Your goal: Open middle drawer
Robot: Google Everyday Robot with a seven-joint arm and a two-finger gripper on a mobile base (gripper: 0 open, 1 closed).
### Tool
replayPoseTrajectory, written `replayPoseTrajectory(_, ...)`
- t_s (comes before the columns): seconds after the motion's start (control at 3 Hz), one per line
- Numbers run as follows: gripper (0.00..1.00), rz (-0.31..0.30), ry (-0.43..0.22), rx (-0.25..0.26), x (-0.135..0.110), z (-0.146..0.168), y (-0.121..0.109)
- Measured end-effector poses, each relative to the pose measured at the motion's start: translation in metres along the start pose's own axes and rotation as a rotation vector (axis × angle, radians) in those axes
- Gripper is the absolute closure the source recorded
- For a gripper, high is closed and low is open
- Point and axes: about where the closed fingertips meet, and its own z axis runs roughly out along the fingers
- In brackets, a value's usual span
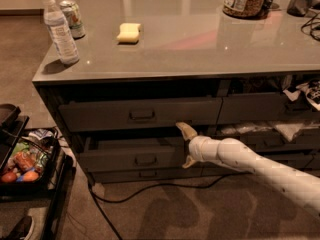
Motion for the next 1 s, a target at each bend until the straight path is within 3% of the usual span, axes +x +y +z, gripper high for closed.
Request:
replayPoseTrajectory(0.33, 0.00, -0.003, 0.019, 0.019, -0.009, -0.034, 0.004)
replayPoseTrajectory(1.0, 0.42, 0.008, 0.023, 0.011, -0.009, -0.044, 0.016)
